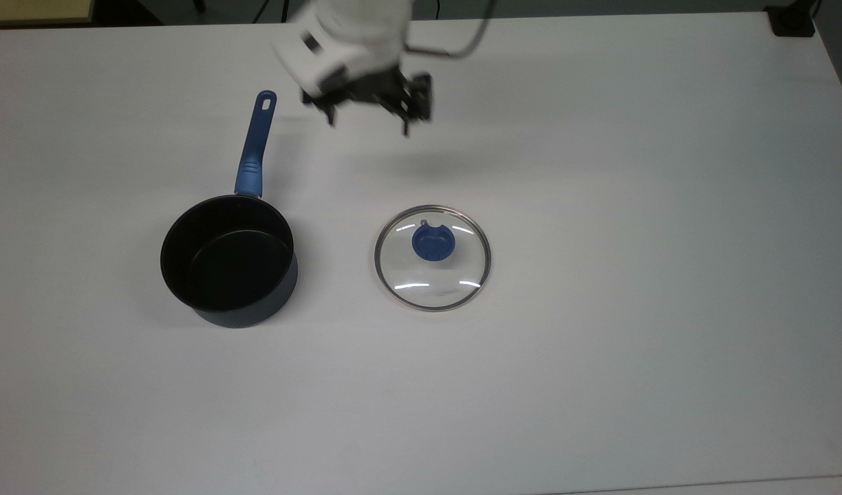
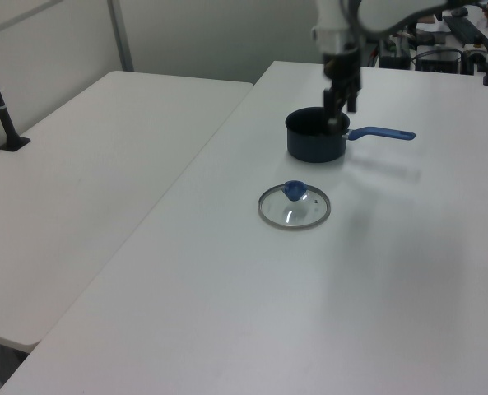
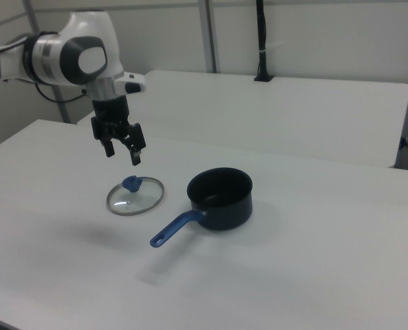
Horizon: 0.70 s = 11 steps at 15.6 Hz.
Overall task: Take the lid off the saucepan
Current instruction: 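Open the gripper and raise it away from the lid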
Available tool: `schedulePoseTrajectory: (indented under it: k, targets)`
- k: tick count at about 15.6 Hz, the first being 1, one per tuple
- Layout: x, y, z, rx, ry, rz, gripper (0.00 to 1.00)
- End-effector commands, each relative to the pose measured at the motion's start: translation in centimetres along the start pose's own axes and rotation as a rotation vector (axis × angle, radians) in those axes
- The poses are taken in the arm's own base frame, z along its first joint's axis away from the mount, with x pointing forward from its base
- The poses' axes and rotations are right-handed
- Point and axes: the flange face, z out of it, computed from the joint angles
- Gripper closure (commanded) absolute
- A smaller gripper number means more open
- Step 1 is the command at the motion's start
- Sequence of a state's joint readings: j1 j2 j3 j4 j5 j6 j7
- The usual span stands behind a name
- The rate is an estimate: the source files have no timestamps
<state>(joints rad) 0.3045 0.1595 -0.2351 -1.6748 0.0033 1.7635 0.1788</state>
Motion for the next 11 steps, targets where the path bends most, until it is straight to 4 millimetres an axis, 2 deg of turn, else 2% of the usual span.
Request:
schedulePoseTrajectory:
  k: [1,3,5,7,11]
  targets:
    - [-4.1,4.6,-3.4,0.015,0.017,0.026,0.00]
    - [-4.8,6.4,-4.6,0.019,0.017,0.020,0.00]
    - [-5.2,6.8,-4.9,0.018,-0.008,-0.035,0.00]
    - [-5.8,8.4,-6.2,0.030,-0.007,-0.009,0.00]
    - [-6.2,9.0,-6.8,0.032,-0.006,0.004,0.00]
